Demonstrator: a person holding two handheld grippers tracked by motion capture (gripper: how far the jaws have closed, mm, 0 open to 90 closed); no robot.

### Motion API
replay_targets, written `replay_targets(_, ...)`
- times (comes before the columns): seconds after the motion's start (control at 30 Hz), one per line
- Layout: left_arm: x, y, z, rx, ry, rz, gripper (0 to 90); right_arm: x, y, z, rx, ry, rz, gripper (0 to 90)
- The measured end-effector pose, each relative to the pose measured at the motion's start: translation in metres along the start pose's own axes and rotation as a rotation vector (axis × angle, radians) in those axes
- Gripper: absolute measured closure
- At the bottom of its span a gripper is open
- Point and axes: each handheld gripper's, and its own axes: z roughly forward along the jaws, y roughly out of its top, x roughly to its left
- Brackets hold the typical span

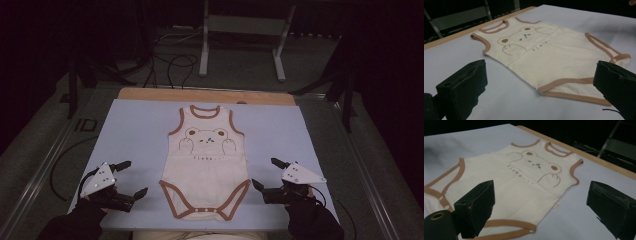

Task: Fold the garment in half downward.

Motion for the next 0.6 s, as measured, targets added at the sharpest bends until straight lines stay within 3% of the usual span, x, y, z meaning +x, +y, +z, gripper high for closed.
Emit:
replay_targets(0.13, 0.002, 0.005, 0.0, -0.003, -0.005, 0.0, 0.3, -0.002, 0.006, -0.001, -0.001, -0.008, -0.013, 8.2)
replay_targets(0.37, 0.012, 0.027, -0.002, -0.022, -0.016, 0.009, 0.3, -0.009, 0.028, -0.002, -0.019, -0.033, -0.047, 8.2)
replay_targets(0.6, 0.021, 0.041, 0.005, -0.02, -0.034, 0.001, 0.3, -0.017, 0.045, 0.005, -0.04, -0.013, -0.034, 8.2)
